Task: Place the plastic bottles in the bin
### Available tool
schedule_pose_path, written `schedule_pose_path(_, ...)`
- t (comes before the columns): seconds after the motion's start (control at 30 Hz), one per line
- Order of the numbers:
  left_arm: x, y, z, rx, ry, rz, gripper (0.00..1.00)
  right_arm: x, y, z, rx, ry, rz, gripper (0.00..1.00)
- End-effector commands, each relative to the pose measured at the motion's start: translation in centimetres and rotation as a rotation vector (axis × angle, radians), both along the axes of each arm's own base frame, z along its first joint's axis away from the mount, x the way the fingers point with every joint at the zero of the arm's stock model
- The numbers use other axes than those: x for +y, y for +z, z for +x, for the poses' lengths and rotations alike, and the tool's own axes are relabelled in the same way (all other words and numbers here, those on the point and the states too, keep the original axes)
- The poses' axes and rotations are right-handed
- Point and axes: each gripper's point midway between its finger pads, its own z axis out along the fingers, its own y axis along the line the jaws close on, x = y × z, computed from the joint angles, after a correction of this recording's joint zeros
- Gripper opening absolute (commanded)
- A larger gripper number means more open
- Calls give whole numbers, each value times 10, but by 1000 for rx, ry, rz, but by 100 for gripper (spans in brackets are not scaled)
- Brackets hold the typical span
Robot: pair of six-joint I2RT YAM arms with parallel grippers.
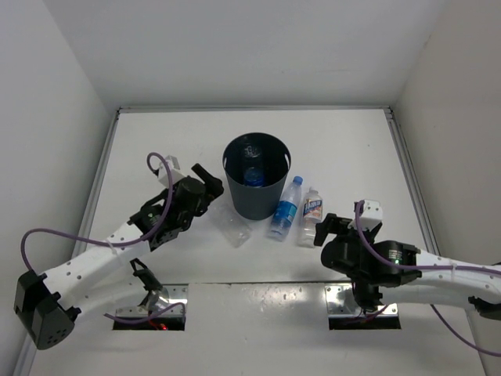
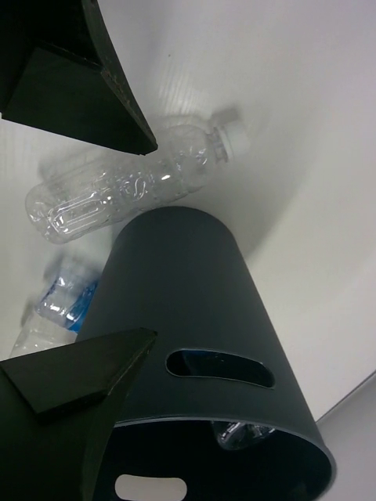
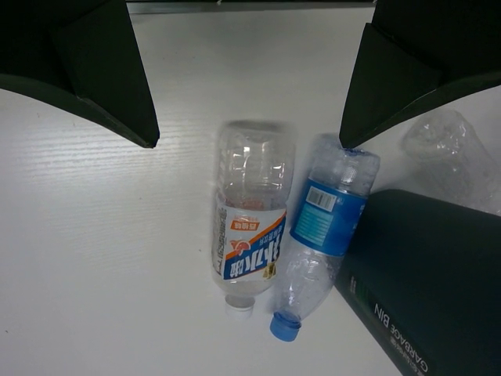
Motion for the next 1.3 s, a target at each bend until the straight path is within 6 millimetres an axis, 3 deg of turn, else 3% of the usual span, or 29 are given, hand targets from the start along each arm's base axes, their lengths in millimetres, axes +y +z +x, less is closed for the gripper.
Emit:
schedule_pose_path(0.0,-12,10,2,-2,-27,-76,100,1,4,2,-36,-1,7,100)
schedule_pose_path(0.2,-13,-16,-4,62,18,-152,100,5,5,-1,-38,25,16,100)
schedule_pose_path(0.33,-11,-43,-10,121,63,-199,100,4,3,-1,-44,30,6,100)
schedule_pose_path(0.47,-5,-83,-20,202,120,-219,100,4,3,-1,-44,30,6,100)
schedule_pose_path(0.63,-16,-98,-20,236,95,-240,100,6,3,-2,-44,40,6,100)
schedule_pose_path(0.93,-31,-123,2,294,91,-296,100,6,3,-2,-44,40,6,100)
schedule_pose_path(1.17,-45,-126,18,295,44,-333,100,8,2,-3,-42,49,-3,100)
schedule_pose_path(1.27,-52,-139,15,341,-5,-302,100,10,2,-5,-42,67,-2,100)
